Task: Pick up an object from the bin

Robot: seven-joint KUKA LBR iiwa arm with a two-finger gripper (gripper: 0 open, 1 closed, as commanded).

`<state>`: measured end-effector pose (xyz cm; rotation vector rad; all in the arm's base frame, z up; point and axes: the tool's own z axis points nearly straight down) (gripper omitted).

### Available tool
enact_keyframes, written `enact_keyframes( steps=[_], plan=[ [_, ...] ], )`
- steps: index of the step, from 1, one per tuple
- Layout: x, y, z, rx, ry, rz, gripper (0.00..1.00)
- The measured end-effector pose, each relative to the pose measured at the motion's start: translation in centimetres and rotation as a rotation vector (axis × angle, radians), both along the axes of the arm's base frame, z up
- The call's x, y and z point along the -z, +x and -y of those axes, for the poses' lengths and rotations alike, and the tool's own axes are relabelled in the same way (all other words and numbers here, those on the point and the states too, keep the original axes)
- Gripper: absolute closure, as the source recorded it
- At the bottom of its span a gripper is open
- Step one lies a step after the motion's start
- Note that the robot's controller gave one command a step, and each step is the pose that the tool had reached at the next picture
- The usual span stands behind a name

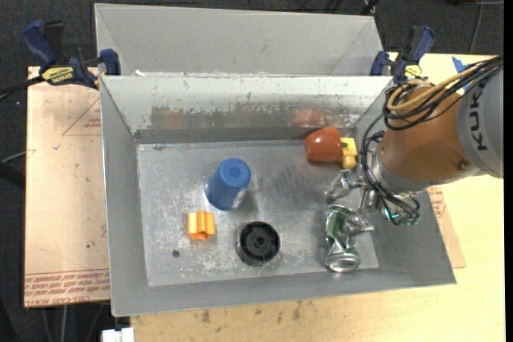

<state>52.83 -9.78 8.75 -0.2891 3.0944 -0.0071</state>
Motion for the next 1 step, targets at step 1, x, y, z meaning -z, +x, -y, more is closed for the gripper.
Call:
enact_keyframes(
  steps=[1],
  plan=[
    [0.01, -0.01, 0.01, 0.0, 0.0, -0.001, 0.0]
  ],
)
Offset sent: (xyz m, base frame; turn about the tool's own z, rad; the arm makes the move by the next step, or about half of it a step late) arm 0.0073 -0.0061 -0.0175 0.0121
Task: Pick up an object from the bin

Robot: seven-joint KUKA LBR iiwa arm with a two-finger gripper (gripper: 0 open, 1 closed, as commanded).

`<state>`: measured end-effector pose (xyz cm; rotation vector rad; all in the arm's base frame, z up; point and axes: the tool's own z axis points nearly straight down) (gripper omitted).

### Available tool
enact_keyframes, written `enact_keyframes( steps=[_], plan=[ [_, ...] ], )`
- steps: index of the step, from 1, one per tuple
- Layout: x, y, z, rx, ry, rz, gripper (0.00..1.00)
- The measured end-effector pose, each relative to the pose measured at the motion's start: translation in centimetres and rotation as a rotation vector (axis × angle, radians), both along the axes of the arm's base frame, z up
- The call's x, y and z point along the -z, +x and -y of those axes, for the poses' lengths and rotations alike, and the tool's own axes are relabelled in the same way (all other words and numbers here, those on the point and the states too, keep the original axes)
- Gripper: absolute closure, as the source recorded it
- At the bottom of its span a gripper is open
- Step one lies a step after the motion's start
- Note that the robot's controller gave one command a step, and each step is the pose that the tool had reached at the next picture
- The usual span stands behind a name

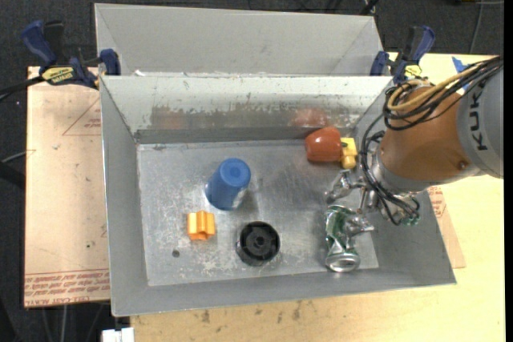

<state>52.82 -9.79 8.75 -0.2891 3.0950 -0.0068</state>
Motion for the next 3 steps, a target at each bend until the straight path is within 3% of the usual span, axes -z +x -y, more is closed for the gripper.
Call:
enact_keyframes(
  steps=[1, 2, 3],
  plan=[
    [0.3, 1.6, 0.1, 0.011, 0.009, -0.027, 1.0],
    [0.3, 1.6, 0.1, 0.011, 0.009, -0.027, 1.0],
    [-10.4, 1.8, 0.9, -0.02, 0.002, -0.03, 1.0]
  ],
)
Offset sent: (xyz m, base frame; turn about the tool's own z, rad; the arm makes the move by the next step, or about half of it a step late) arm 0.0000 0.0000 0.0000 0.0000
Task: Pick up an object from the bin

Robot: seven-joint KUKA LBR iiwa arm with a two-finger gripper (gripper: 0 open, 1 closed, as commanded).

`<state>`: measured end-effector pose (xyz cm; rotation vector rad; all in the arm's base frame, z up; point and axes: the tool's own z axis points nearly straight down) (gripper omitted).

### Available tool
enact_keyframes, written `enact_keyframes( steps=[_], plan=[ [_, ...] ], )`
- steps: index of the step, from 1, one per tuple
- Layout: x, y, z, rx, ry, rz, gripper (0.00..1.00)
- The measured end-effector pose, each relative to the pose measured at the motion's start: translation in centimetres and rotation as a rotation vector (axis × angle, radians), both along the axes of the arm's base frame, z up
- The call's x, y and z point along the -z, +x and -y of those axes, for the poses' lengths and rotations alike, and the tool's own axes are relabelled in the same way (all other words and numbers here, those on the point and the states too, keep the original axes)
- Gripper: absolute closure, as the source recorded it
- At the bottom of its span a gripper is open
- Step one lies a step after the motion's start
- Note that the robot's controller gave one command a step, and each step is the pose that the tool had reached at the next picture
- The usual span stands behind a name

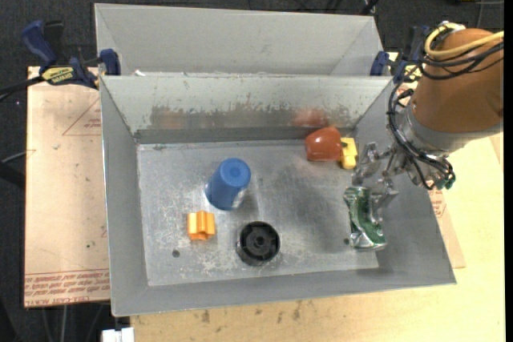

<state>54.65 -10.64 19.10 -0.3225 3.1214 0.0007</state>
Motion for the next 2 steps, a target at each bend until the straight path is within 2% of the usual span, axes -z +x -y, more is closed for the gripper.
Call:
enact_keyframes(
  steps=[1, 2],
  plan=[
    [0.0, 0.0, 0.0, 0.0, 0.0, 0.0, 1.0],
    [-4.6, -0.3, -0.7, -0.038, 0.001, -0.007, 1.0]
  ],
)
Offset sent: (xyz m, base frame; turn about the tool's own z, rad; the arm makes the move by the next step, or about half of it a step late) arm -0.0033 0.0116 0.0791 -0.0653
